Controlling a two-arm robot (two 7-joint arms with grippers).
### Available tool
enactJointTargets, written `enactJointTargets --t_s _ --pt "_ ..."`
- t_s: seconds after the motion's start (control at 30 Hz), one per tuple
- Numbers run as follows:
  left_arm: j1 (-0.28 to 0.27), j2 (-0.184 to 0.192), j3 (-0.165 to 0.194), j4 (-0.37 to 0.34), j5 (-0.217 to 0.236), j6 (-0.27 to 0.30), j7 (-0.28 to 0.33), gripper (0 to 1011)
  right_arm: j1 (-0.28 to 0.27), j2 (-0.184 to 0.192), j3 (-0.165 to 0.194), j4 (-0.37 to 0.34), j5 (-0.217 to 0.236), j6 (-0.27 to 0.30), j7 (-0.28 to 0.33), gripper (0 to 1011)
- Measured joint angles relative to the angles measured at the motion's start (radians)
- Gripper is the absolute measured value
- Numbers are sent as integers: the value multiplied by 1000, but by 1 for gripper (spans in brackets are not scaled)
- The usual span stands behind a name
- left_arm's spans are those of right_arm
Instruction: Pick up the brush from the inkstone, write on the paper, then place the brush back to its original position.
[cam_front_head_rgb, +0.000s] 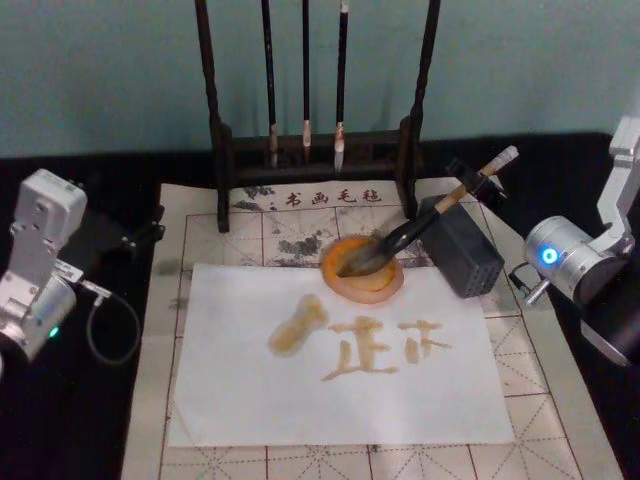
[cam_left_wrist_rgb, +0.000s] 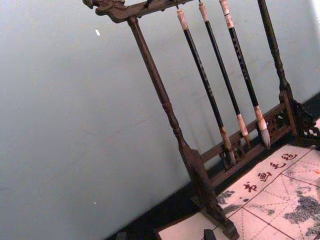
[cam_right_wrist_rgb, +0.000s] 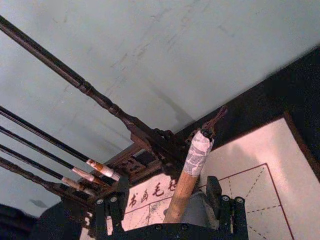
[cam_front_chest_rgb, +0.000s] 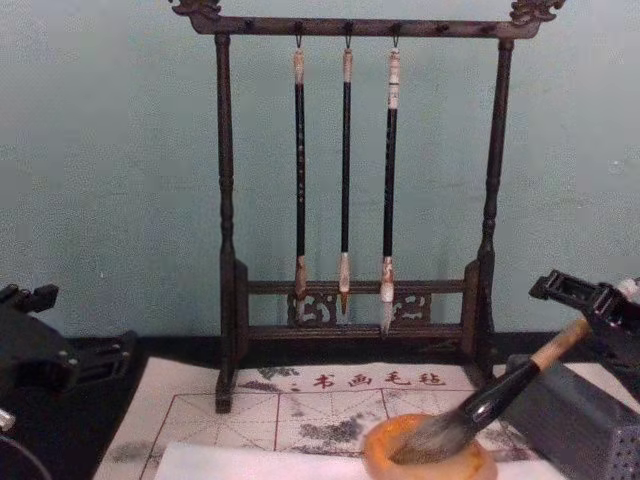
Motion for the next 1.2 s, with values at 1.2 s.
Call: enactJointTargets --t_s 1.2 --pt "0 0 0 0 0 0 0 1001 15 17 -13 29 99 -12 31 1002"
